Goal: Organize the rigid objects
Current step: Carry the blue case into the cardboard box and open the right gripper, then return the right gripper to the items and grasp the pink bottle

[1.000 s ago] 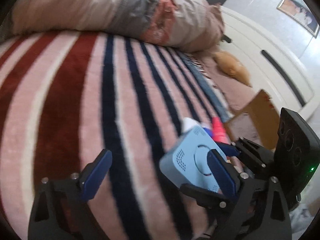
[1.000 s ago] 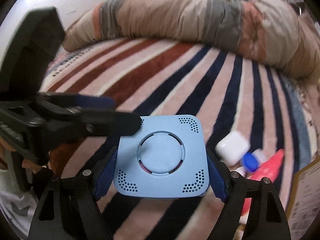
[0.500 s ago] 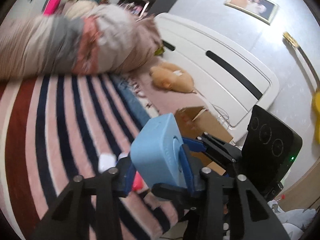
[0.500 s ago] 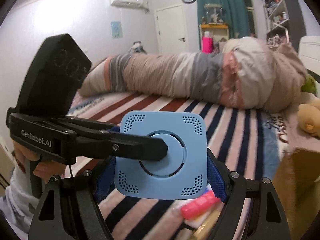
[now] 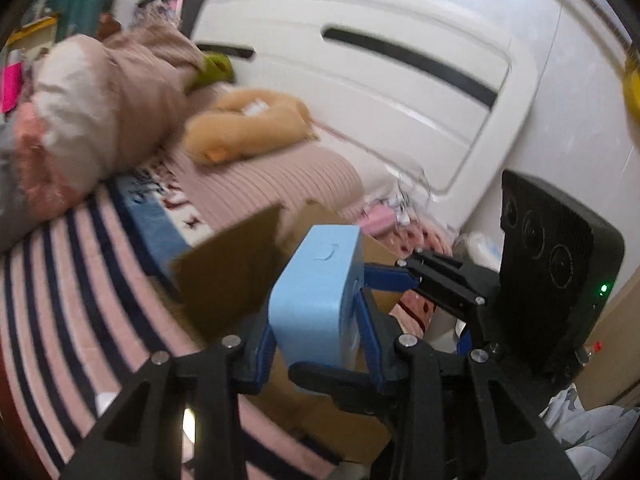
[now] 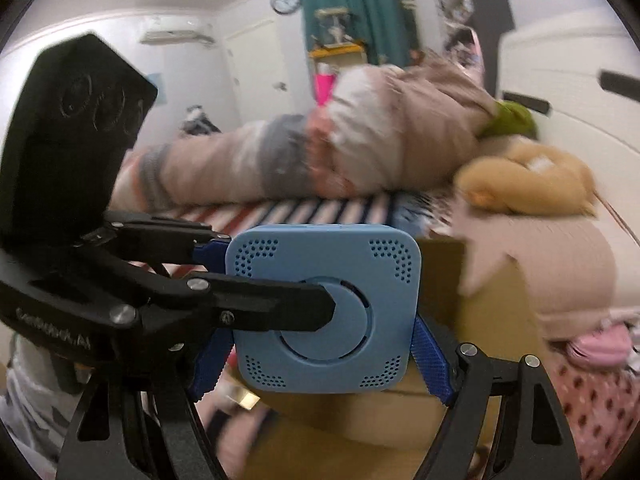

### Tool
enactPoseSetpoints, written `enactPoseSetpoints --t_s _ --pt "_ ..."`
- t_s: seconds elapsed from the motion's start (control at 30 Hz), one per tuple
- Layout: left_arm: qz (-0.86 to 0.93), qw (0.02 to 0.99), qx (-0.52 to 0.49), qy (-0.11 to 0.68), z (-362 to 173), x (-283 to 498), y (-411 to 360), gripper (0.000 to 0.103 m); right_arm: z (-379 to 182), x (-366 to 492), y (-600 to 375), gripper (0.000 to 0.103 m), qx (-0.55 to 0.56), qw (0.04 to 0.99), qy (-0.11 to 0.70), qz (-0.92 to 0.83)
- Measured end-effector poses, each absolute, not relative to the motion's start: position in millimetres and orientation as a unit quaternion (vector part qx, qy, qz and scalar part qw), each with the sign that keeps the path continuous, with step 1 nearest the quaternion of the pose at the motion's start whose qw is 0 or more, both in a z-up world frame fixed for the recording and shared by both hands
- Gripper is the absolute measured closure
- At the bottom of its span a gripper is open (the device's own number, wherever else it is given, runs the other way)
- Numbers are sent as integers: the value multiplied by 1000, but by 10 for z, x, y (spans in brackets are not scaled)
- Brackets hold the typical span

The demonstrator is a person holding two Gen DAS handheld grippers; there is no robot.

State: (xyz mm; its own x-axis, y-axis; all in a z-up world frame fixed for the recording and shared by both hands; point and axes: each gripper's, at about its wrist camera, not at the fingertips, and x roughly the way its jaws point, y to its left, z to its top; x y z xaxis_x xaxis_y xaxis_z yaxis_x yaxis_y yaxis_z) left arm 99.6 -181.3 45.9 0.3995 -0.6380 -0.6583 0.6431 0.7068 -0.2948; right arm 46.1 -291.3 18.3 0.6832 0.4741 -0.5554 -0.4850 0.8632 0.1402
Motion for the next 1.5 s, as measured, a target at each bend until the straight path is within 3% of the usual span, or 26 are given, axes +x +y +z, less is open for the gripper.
enactPoseSetpoints --t_s 0.27,0.33,0.4,0.57,0.87,0.97,1.07,1.37,1.5 --pt "-363 815 41 450 136 1135 -2287 66 -143 727 -3178 25 -53 898 364 242" --pt "-348 821 50 451 122 1141 -2277 61 -176 696 -3145 25 -64 894 371 243" --pt "-336 826 45 450 99 1178 -2211 48 -218 698 -3121 24 -77 894 374 236" --pt "-318 840 18 440 155 1170 -1926 45 -225 590 -3043 19 -81 895 371 234" --pt "-247 898 -14 363 467 746 -880 36 171 305 -2561 19 -86 902 316 283" --pt "-198 917 -12 345 451 622 -443 29 258 252 -2230 16 -82 897 308 307" --pt "-151 928 -15 339 333 533 -2 28 243 248 -1838 16 -82 882 321 334" --pt "-110 932 -58 341 -388 562 811 28 -435 481 -907 17 -82 853 409 312" --pt "-123 921 -65 364 -675 627 914 28 -892 721 -861 31 -77 846 462 255"
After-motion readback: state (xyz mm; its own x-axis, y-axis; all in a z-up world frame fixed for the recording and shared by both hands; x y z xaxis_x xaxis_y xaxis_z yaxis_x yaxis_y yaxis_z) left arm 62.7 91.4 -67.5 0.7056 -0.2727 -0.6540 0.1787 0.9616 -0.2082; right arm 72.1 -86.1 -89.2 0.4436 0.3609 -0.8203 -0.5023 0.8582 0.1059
